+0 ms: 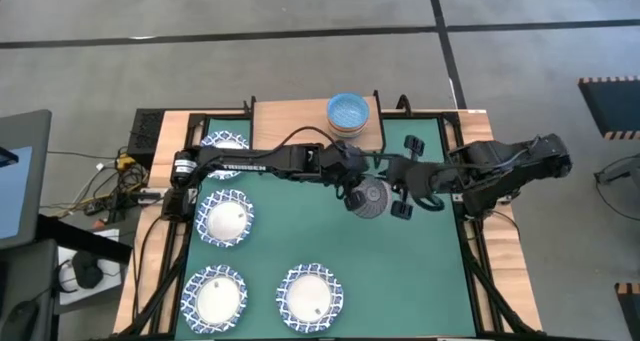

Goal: Place and stack bowls onto a shelf
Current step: Stack the small dark blue bowl on the small blue bowl on the shelf

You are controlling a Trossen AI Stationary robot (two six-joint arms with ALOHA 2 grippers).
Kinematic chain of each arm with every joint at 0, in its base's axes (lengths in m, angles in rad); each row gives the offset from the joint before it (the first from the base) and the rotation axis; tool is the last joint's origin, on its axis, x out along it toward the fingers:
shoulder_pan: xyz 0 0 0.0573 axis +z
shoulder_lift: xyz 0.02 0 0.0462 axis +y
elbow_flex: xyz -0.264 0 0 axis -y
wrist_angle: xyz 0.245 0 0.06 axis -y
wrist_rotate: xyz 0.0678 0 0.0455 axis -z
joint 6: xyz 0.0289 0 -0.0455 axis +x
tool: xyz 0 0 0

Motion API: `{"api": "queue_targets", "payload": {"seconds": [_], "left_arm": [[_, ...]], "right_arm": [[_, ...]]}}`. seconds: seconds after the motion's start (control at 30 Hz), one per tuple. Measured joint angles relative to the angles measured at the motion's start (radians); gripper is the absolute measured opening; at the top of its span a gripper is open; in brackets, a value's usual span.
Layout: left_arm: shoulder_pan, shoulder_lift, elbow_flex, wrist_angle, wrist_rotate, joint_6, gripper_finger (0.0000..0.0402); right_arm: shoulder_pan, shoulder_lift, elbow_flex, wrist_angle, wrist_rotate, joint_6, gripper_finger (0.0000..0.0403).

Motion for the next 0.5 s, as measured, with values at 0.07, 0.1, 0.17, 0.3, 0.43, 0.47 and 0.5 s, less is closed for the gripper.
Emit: {"api": "queue_targets", "payload": {"seconds": [0.07, 0.1, 0.17, 0.3, 0.43, 0.47, 0.5], "left_arm": [[0.004, -0.009, 0.002, -0.024, 0.011, -0.002, 0.0003], [0.005, -0.009, 0.004, -0.014, 0.02, -0.004, 0.0003], [0.008, -0.014, 0.003, -0.024, 0.02, -0.007, 0.0003], [0.04, -0.042, 0.059, -0.089, 0.023, -0.008, 0.0002], [0.108, -0.058, 0.215, -0.219, -0.035, -0.031, 0.0002], [0.128, -0.057, 0.251, -0.242, -0.05, -0.035, 0.0003], [0.148, -0.056, 0.282, -0.257, -0.058, -0.037, 0.0005]], "right_arm": [[-0.003, 0.0, 0.017, 0.018, 0.008, 0.0, 0.0064], [-0.005, 0.0, 0.025, 0.016, 0.009, 0.001, 0.0064], [-0.008, 0.001, 0.044, 0.009, 0.009, 0.016, 0.0064], [-0.009, -0.003, 0.078, 0.002, 0.016, 0.067, 0.0065], [-0.023, -0.004, 0.087, 0.001, 0.019, 0.102, 0.0065], [-0.028, -0.005, 0.087, 0.0, 0.019, 0.117, 0.0065], [-0.035, -0.005, 0.087, -0.003, 0.019, 0.132, 0.0065]]}}
